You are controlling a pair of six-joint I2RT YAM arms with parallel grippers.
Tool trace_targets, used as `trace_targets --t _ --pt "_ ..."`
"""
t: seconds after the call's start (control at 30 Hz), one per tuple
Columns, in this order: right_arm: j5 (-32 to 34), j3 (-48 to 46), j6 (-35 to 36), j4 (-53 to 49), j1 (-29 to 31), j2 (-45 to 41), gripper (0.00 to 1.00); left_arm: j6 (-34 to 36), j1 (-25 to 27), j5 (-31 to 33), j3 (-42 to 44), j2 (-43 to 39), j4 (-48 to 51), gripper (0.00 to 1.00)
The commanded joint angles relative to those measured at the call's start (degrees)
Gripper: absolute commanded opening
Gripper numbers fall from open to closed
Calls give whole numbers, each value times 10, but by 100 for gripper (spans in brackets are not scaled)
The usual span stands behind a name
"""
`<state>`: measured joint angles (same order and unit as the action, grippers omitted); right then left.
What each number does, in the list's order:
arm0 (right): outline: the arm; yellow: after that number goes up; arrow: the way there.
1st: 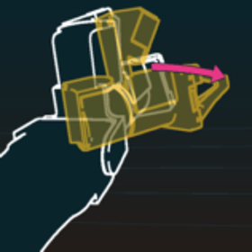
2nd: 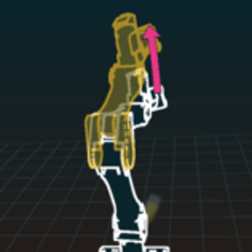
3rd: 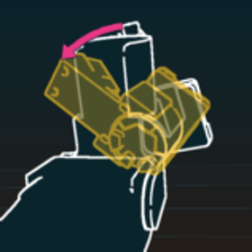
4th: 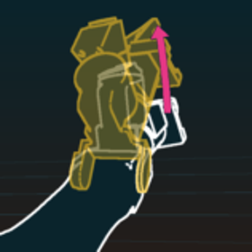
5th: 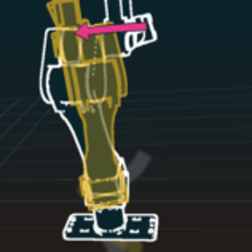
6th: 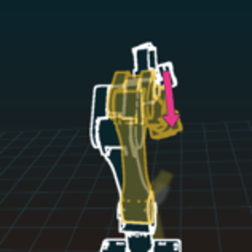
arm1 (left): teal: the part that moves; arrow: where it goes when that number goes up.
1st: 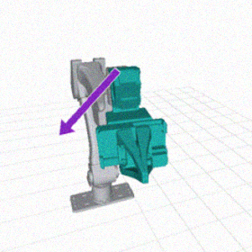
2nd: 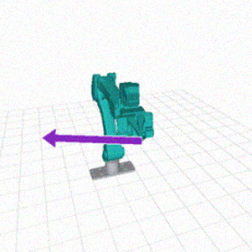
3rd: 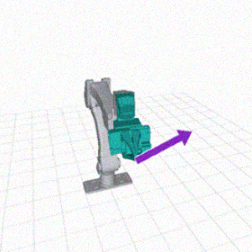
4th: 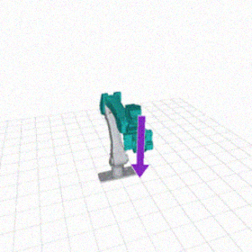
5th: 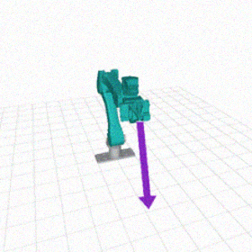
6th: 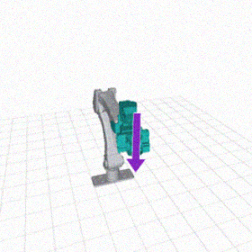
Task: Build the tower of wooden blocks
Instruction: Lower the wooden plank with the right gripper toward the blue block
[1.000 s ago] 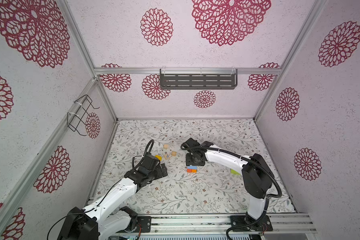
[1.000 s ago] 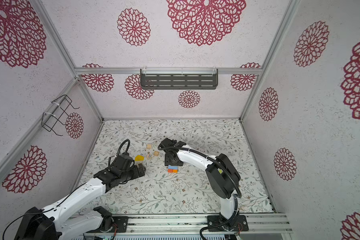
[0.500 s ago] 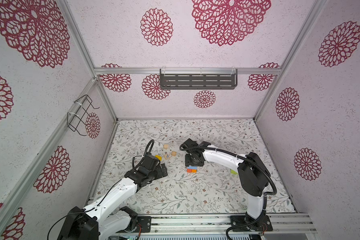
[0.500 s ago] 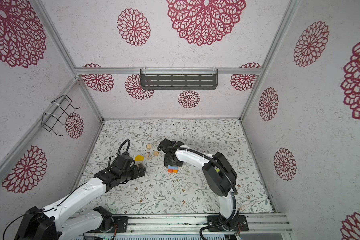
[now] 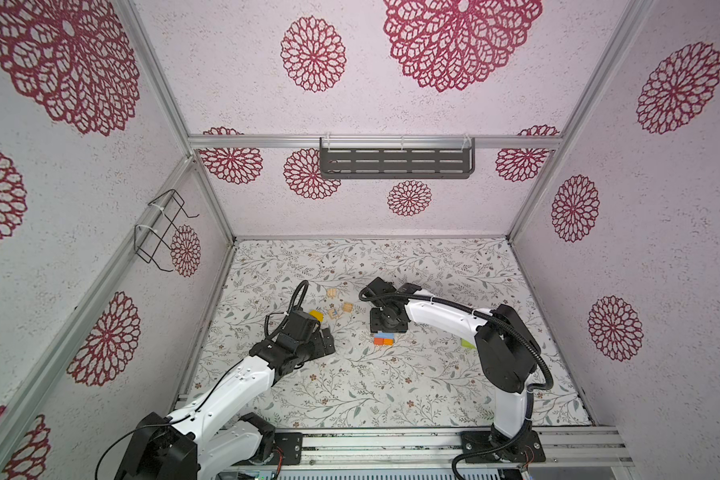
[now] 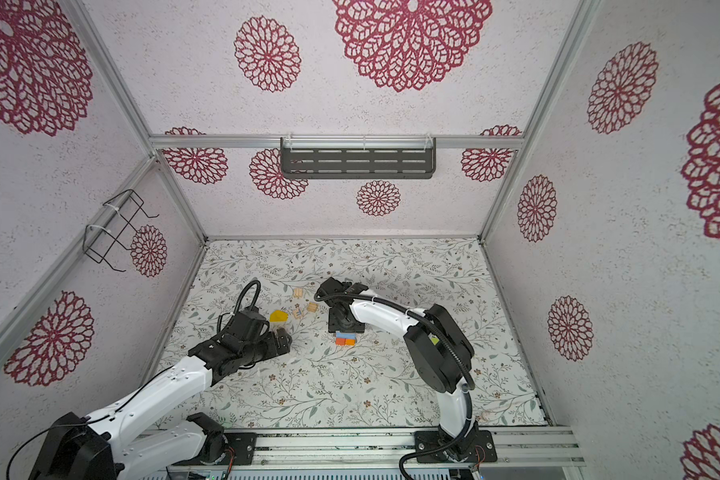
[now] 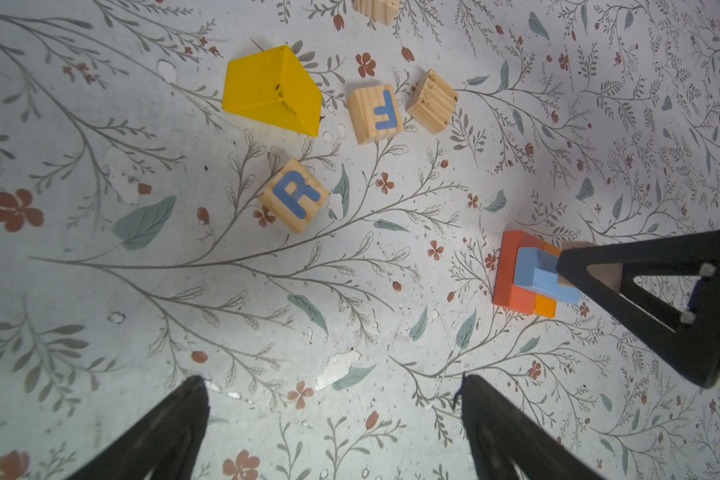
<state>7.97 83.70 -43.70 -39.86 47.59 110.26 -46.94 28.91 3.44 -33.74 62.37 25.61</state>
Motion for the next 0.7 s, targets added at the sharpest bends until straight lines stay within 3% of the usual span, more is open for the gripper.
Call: trace_targets --t 0.0,0.67 --pt "19 0 -16 -5 4 1 56 -1 5 4 8 -8 -10 97" --pt "27 -11 -29 -4 14 2 57 -3 5 4 17 -16 -13 97"
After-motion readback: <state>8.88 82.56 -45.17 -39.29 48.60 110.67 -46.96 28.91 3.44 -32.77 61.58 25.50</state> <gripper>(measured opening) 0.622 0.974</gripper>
